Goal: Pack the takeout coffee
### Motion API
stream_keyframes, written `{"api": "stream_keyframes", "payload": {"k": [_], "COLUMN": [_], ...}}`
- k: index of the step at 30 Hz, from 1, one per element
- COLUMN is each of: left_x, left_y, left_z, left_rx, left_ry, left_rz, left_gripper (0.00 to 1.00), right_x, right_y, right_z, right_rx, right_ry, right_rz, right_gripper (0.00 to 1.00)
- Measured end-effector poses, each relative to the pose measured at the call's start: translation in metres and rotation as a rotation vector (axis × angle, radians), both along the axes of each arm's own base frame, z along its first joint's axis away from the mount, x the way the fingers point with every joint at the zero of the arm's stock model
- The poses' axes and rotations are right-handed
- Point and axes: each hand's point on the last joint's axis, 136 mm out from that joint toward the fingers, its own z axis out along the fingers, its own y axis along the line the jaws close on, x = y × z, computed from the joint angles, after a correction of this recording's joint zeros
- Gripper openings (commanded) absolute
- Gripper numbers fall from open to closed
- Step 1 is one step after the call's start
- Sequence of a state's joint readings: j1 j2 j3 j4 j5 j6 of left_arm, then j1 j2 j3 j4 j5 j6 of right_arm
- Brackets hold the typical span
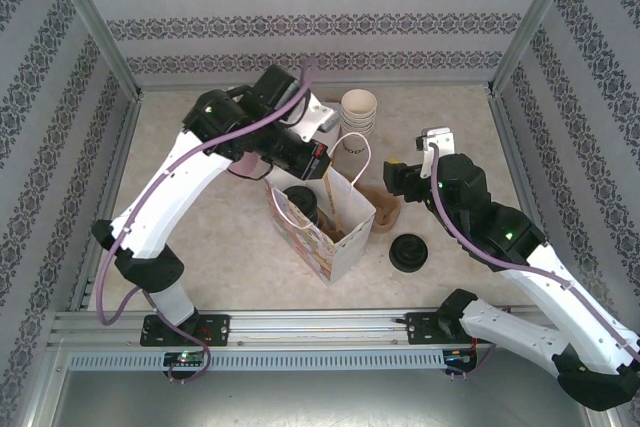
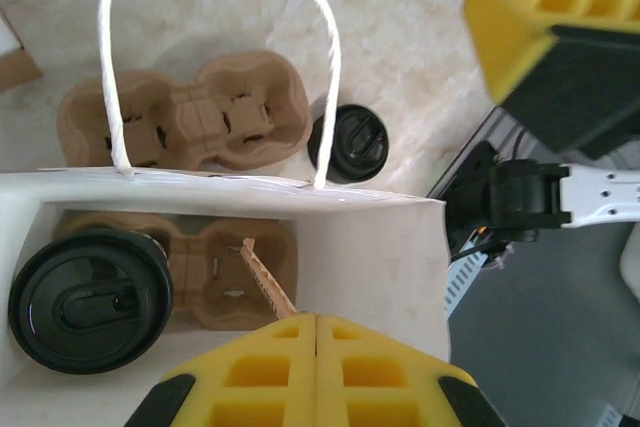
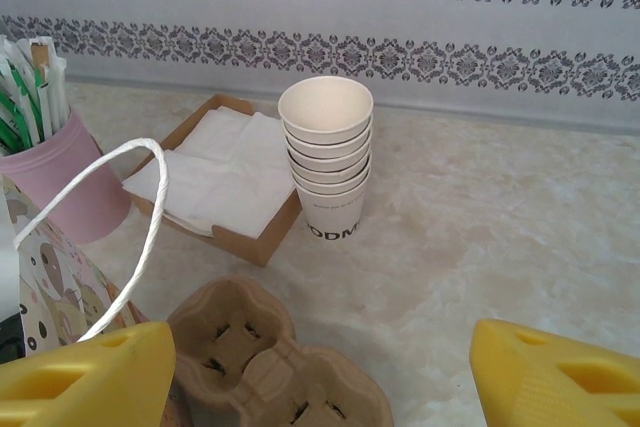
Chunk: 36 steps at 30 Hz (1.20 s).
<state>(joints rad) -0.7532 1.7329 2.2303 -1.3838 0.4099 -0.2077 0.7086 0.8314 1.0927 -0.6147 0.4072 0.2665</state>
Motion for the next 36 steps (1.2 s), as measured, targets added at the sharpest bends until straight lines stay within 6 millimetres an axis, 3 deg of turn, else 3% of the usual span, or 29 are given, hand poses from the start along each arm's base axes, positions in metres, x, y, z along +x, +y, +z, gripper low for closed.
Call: {"api": "stream_keyframes", "payload": {"k": [2, 4, 9, 14, 18, 21, 24, 29, 32, 36], "left_x": [0.004, 0.01, 0.027, 0.044, 0.059, 0.071, 0.085, 0.081, 0.072, 0.061], "left_y": [-0.001, 0.0, 0.011, 0.02, 0.03, 0.05, 0.085, 0.137, 0.158, 0.163], "left_z": [-0.009, -0.015, -0.019, -0.016, -0.007, 0.0, 0.007, 0.009, -0.003, -0.038], "left_rx": [0.032, 0.062, 0.136, 0.183, 0.193, 0.185, 0.165, 0.103, 0.064, 0.038], "left_ry": [-0.001, -0.018, -0.101, -0.19, -0.269, -0.31, -0.34, -0.352, -0.325, -0.231], "left_rz": [0.001, 0.009, 0.05, 0.097, 0.158, 0.24, 0.37, 0.545, 0.624, 0.672], "left_gripper": [0.08, 0.17, 0.54, 0.67, 0.67, 0.66, 0.65, 0.61, 0.61, 0.6], "right_x": [0.0, 0.0, 0.001, 0.005, 0.009, 0.017, 0.026, 0.028, 0.02, 0.007], "right_y": [0.0, 0.0, 0.001, 0.004, 0.008, 0.008, 0.006, 0.011, 0.02, 0.032], "right_z": [-0.001, -0.003, -0.005, -0.011, -0.018, -0.026, -0.039, -0.06, -0.078, -0.102], "right_rx": [-0.002, -0.005, -0.011, -0.025, -0.042, -0.05, -0.031, 0.016, 0.031, 0.057], "right_ry": [0.002, 0.006, 0.012, 0.029, 0.051, 0.082, 0.135, 0.219, 0.275, 0.36], "right_rz": [0.0, 0.0, 0.0, 0.0, 0.001, -0.01, -0.033, -0.015, 0.038, 0.107], "right_gripper": [0.78, 0.78, 0.79, 0.79, 0.79, 0.75, 0.69, 0.63, 0.62, 0.62]}}
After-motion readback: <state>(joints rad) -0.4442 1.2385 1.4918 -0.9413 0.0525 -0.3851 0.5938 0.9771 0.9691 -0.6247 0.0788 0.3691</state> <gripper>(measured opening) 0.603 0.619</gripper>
